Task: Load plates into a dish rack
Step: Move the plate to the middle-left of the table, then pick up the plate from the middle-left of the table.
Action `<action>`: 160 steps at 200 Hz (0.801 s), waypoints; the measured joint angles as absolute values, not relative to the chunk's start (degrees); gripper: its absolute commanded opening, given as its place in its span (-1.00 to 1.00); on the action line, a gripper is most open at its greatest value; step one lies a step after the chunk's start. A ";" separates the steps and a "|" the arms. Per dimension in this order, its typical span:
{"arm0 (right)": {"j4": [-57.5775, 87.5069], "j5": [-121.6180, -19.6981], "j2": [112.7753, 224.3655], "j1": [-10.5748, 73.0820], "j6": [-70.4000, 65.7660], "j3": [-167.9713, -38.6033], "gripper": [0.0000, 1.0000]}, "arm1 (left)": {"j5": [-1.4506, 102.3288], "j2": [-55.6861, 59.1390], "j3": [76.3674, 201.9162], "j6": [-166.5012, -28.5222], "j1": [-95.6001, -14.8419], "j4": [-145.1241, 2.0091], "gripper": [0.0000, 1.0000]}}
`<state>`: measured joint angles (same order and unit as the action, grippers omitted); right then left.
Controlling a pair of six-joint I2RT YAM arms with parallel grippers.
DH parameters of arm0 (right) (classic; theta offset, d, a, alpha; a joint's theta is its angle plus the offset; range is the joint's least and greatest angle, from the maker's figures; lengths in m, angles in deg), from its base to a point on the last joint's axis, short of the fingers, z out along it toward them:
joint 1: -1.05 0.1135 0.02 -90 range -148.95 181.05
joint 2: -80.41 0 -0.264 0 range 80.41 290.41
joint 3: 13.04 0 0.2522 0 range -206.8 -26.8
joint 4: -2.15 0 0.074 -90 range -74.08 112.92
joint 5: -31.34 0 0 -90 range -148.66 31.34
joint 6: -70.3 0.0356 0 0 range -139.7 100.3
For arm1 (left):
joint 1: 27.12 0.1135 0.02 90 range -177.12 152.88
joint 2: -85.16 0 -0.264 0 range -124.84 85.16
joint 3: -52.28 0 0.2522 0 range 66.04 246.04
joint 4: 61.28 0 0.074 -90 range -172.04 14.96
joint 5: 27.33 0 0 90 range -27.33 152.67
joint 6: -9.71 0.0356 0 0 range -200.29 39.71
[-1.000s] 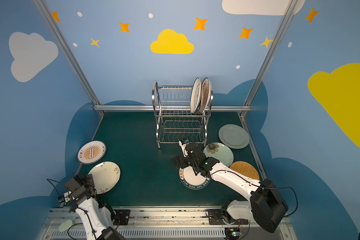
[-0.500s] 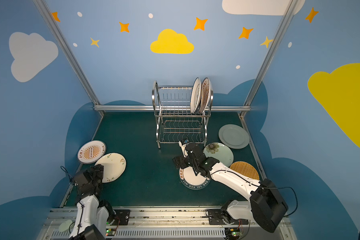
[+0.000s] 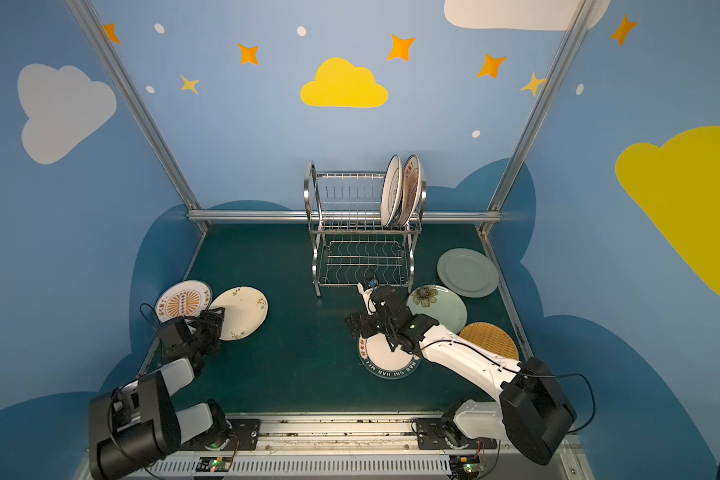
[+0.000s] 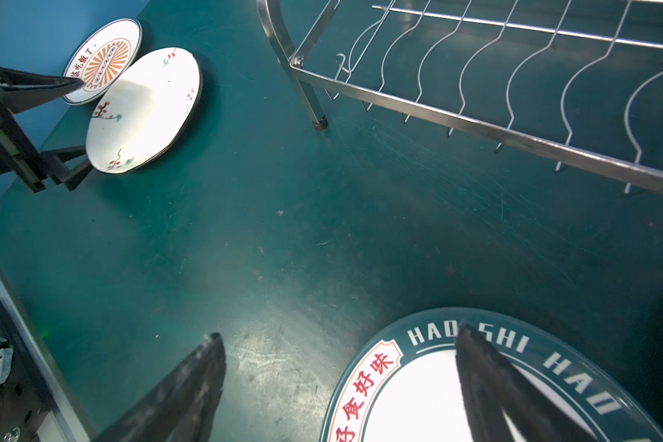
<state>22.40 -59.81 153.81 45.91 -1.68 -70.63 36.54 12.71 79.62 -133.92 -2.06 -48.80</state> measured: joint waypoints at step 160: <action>22.48 -59.78 153.81 45.91 -1.99 -70.63 0.82 | 28.98 -4.01 82.20 -143.53 -6.87 -31.40 0.20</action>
<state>22.48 -59.78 153.81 45.91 -1.99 -70.63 28.98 -4.01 82.20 -143.53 -6.87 -31.40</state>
